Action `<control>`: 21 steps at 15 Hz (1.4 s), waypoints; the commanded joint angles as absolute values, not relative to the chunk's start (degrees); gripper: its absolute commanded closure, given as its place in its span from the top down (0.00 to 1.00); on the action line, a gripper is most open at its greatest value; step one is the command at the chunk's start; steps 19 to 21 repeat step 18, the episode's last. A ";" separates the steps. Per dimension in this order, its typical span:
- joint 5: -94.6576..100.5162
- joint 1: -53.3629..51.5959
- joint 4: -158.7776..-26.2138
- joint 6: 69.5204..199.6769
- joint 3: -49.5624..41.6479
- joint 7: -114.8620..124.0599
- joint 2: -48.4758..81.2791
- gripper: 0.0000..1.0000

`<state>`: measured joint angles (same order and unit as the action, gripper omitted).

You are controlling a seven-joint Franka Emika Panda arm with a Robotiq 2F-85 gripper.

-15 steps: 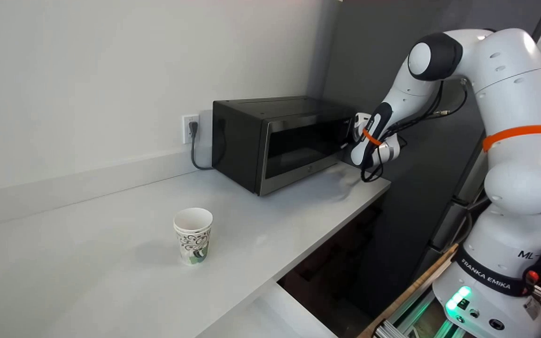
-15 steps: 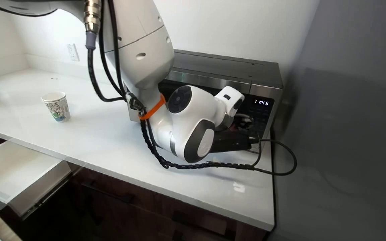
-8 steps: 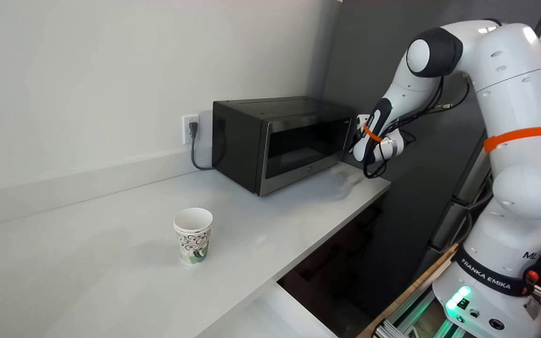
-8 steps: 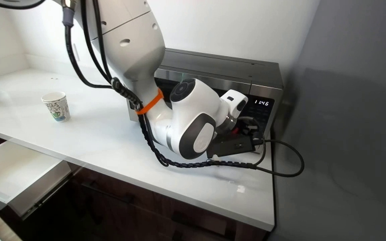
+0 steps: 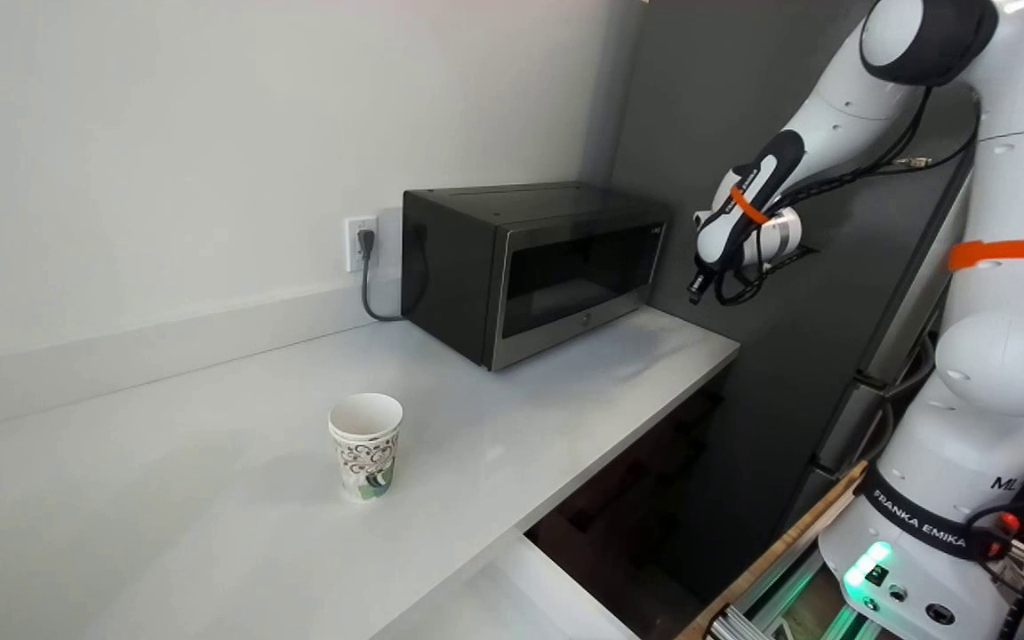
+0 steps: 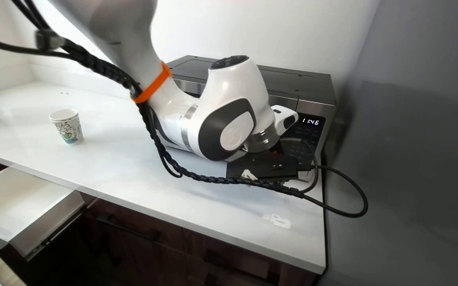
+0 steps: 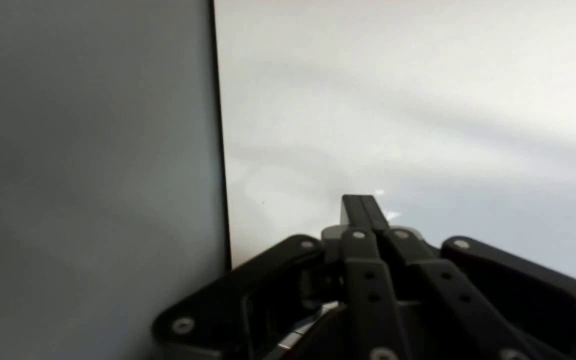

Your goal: Press a button on the microwave.

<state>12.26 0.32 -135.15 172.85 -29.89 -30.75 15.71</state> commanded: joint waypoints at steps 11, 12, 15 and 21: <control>8.80 4.35 -135.04 108.16 -12.89 -3.07 -22.41 0.99; 6.49 4.82 -133.41 104.65 -11.86 -1.15 -23.81 1.00; 5.97 5.59 -132.21 103.96 -10.45 -1.81 -24.05 1.00; 5.09 6.11 -131.80 102.89 -10.40 -1.28 -25.62 1.00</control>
